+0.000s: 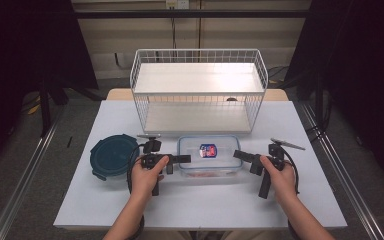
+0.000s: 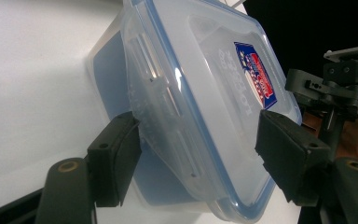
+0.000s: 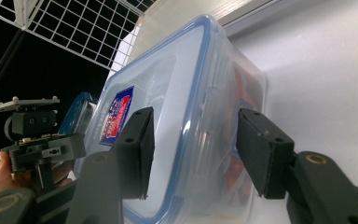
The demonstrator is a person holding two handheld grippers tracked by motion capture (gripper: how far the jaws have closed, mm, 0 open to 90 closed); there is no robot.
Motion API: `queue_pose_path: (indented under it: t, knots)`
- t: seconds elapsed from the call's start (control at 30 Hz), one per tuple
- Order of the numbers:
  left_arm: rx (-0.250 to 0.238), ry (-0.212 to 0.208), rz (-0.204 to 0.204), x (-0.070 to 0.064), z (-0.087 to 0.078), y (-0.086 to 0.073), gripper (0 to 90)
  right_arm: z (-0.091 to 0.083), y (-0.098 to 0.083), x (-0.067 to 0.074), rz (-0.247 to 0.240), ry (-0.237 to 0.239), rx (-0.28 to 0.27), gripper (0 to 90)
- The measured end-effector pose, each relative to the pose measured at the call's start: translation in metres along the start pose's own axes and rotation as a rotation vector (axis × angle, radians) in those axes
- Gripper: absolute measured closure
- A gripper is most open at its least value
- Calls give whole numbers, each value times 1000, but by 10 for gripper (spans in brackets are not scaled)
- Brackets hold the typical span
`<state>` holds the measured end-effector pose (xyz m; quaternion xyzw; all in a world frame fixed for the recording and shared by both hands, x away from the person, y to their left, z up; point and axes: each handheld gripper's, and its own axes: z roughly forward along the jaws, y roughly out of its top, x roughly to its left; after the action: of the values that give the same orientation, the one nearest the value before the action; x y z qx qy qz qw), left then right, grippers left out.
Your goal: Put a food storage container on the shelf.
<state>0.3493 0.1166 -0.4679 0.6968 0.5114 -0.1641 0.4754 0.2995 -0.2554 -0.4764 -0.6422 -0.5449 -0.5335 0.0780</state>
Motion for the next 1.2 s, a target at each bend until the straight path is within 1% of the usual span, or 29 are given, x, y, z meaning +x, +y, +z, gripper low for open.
queue_pose_path:
  t: [0.07,0.13,0.17,0.2,0.23,0.27,0.3,0.33,0.37,0.4,0.43,0.47,0.5,0.53,0.57,0.6,0.63,0.67,0.7,0.73,0.77,0.83,0.97,1.03,1.07,1.1,1.13,1.17,1.2]
  knots:
    - [-1,0,-2,0,0,0,309,0,0,1,-13,-5,-4,479]
    - [-2,3,0,1,0,0,312,0,-1,1,-9,-6,-4,480]
    - [-3,-3,-7,1,0,0,314,0,-1,0,6,-4,-4,482]
    - [-3,-3,-7,1,0,0,319,0,-1,0,6,-4,-4,482]
    - [-3,-5,-13,2,-1,0,323,0,-2,-2,47,9,-3,483]
    - [-3,-5,-13,2,-1,0,327,0,-2,-2,47,9,-3,483]
    - [-5,-5,-35,1,-1,-1,331,0,-3,-3,66,15,-11,486]
    - [-5,-5,-37,1,-1,0,333,0,-3,-3,73,15,-11,487]
    - [-9,-6,-59,0,-2,-1,336,0,-3,-3,74,14,-12,491]
    - [-10,-4,-63,1,-2,-1,345,0,-4,-3,86,15,-15,494]
    - [-10,-4,-63,1,-2,-1,354,0,-4,-3,86,15,-15,494]
    - [-7,-4,-66,2,-3,0,354,0,-4,-3,102,15,-16,496]
    - [-15,-19,-110,2,-4,-1,373,0,-6,-2,110,15,-31,499]
    - [-15,-19,-110,2,-4,-1,383,0,-6,-2,111,11,-34,502]
    - [-14,-22,-129,3,-6,-1,393,0,-6,-1,113,6,-37,510]
    - [-14,-22,-129,3,-6,-1,402,0,-6,-1,113,6,-37,510]
    - [-9,-20,-128,3,-7,-1,402,1,-7,0,121,9,-50,530]
    - [-5,-22,-137,3,-9,-1,408,0,-7,0,131,8,-57,564]
    - [-15,-23,-154,5,-9,-2,411,-3,-6,1,120,13,-60,635]
    - [-21,-33,-166,7,-10,-3,415,-4,-6,2,113,9,-56,643]
    - [-21,-33,-166,7,-10,-3,418,-3,-6,3,116,7,-66,644]
    - [-19,-30,-165,6,-10,-3,421,-4,-6,2,114,7,-65,646]
    - [-22,-34,-184,7,-11,-3,441,-5,-6,2,124,15,-58,650]
    - [-32,-39,-200,7,-10,-3,444,-5,-5,2,113,15,-49,648]
    - [-25,-41,-198,7,-9,-3,443,-5,-4,1,98,6,-47,645]
    - [-25,-41,-198,7,-9,-3,437,-5,-4,1,98,6,-47,645]
    - [-19,-38,-191,7,-8,-3,437,-5,-3,1,86,5,-55,641]
    - [-14,-38,-193,6,-7,-4,433,-3,0,0,83,2,-54,617]
    - [-14,-38,-193,6,-7,-4,434,-3,0,0,83,2,-54,617]
